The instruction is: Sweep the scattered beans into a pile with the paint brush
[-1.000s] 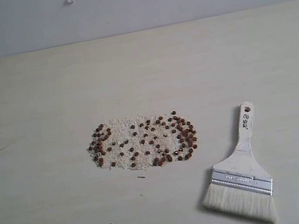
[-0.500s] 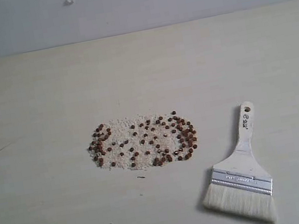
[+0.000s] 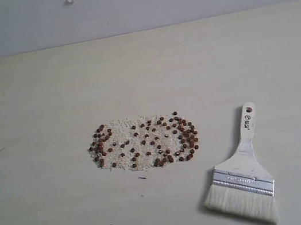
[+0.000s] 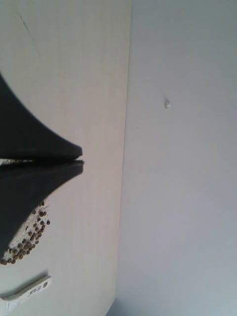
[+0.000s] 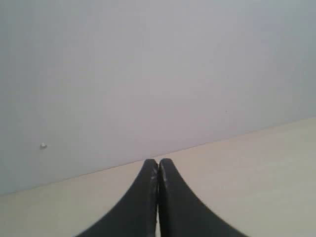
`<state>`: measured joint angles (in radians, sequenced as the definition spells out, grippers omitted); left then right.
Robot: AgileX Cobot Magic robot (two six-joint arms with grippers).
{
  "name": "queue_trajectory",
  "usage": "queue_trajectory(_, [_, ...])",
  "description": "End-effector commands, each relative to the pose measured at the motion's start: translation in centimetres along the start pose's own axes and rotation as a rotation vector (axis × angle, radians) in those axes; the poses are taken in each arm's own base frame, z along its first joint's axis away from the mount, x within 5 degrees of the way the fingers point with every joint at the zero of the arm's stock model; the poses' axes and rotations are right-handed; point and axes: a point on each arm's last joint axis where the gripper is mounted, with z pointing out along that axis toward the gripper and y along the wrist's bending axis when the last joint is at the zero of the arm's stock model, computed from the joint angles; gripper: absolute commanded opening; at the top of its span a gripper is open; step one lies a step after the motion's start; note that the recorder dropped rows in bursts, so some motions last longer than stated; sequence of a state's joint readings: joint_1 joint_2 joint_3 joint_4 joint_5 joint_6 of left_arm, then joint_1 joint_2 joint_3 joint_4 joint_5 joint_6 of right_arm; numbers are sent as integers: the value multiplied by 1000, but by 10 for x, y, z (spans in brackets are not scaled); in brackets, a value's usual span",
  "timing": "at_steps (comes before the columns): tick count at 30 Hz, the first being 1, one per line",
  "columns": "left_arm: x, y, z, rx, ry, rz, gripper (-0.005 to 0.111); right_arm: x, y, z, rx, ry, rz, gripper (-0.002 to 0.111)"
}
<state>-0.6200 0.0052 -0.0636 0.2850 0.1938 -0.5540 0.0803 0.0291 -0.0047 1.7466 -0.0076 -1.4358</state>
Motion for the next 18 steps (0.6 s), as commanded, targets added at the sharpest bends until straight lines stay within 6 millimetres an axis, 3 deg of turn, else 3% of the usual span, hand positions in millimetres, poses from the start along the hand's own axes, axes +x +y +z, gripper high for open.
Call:
queue_trajectory(1, [1, 1, 0, -3, -2, -1, 0, 2, 6, 0, -76, 14, 31, 0])
queue_trajectory(10, [1, 1, 0, -3, -2, -1, 0, 1, -4, 0, 43, -5, 50, 0])
queue_trajectory(18, [1, 1, 0, -3, -2, -1, 0, 1, -5, 0, 45, -5, 50, 0])
